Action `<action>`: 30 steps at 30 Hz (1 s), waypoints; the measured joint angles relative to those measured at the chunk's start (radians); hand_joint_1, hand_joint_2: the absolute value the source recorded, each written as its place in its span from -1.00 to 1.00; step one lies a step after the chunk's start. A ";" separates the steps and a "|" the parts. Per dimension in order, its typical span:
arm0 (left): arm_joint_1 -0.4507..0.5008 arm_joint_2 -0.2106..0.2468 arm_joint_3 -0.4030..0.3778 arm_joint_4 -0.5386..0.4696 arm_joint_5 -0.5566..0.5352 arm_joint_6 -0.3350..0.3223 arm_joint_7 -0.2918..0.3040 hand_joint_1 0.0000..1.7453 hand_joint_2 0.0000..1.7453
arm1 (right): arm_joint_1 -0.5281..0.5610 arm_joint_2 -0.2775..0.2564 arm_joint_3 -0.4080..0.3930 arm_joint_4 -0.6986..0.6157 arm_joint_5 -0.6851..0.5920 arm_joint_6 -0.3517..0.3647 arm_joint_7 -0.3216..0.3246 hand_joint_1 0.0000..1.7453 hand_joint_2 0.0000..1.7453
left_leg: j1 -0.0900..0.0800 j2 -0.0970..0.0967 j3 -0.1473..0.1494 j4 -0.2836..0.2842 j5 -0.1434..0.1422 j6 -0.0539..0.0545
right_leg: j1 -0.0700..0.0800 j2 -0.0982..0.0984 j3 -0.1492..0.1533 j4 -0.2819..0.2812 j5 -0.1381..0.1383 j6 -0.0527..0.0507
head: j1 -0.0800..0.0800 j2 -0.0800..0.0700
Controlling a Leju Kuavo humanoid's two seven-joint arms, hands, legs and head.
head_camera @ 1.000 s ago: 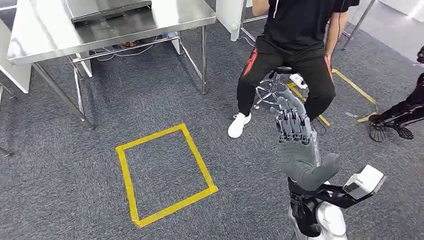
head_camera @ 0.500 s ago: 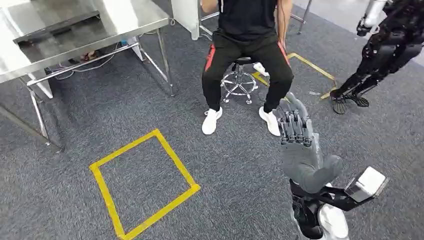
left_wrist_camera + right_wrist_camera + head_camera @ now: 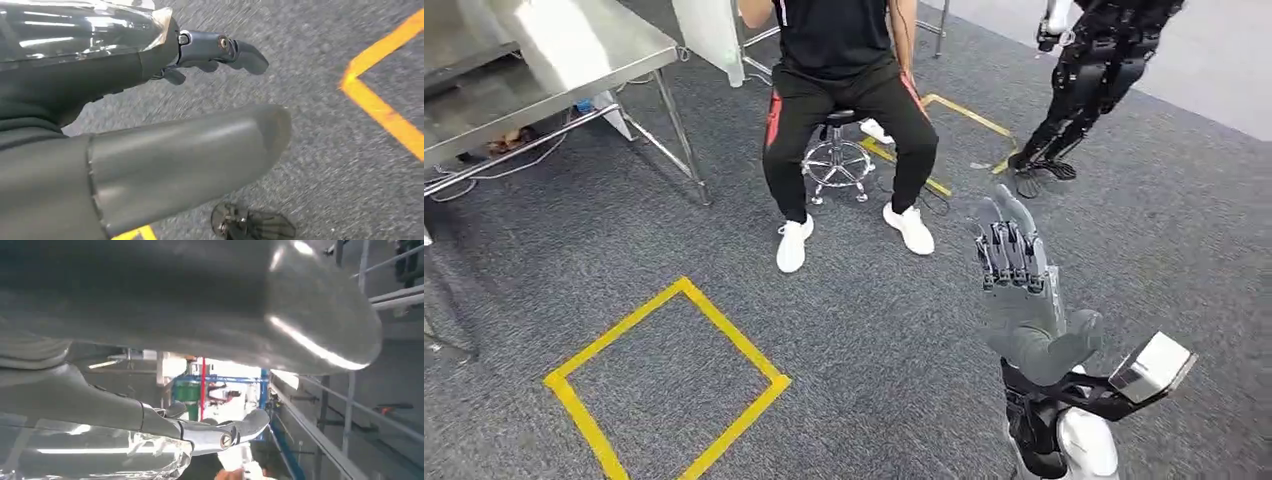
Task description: Take the parts from the cabinet and place them on the table.
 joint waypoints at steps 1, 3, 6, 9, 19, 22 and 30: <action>0.001 0.001 0.000 0.000 0.000 -0.001 -0.001 -1.00 -1.00 | -0.003 0.001 0.000 0.000 -0.002 0.000 0.000 -1.00 -1.00 | -0.002 0.017 0.000 0.000 0.000 0.002 | -0.002 -0.020 -0.039 0.075 -0.037 -0.003 | 0.000 0.000; 0.001 0.001 0.000 0.000 -0.001 -0.005 -0.006 -1.00 -1.00 | -0.001 0.000 0.002 0.002 -0.004 -0.003 0.002 -1.00 -1.00 | -0.005 0.053 -0.003 0.001 -0.001 0.003 | -0.008 -0.030 -0.112 0.224 -0.090 0.000 | 0.000 0.000; 0.001 0.001 0.000 0.000 -0.002 -0.008 -0.007 -1.00 -1.00 | -0.001 -0.001 0.001 0.003 -0.006 -0.009 0.005 -1.00 -1.00 | -0.004 0.097 -0.001 0.001 -0.003 -0.002 | -0.018 -0.043 -0.057 0.139 -0.047 0.033 | 0.001 0.000; 0.001 0.008 0.000 0.000 -0.003 -0.013 -0.007 -1.00 -1.00 | -0.005 -0.001 0.002 0.003 -0.007 -0.012 0.007 -1.00 -1.00 | -0.013 0.128 0.008 0.005 -0.014 -0.022 | -0.012 -0.147 0.063 -0.063 0.012 0.038 | 0.001 0.000; 0.004 0.015 0.000 0.000 -0.009 -0.015 -0.006 -1.00 -1.00 | -0.011 -0.002 0.010 0.001 -0.011 -0.026 0.011 -1.00 -1.00 | 0.002 0.024 -0.130 0.326 -0.184 -0.047 | -0.007 -0.013 0.054 -0.068 0.031 -0.033 | -0.008 0.000; 0.004 0.016 0.000 0.000 -0.009 -0.016 -0.005 -1.00 -1.00 | -0.011 -0.002 0.011 0.001 -0.011 -0.029 0.011 -1.00 -1.00 | 0.003 0.015 -0.066 0.171 -0.067 -0.037 | -0.006 0.031 0.059 -0.065 0.031 -0.032 | -0.008 0.000; 0.000 0.020 0.000 0.002 -0.010 -0.016 -0.004 -1.00 -1.00 | -0.006 -0.008 0.013 -0.001 -0.012 -0.031 0.009 -1.00 -1.00 | -0.003 -0.001 0.003 0.006 -0.008 0.002 | 0.000 0.031 0.008 -0.020 0.022 0.003 | -0.006 0.000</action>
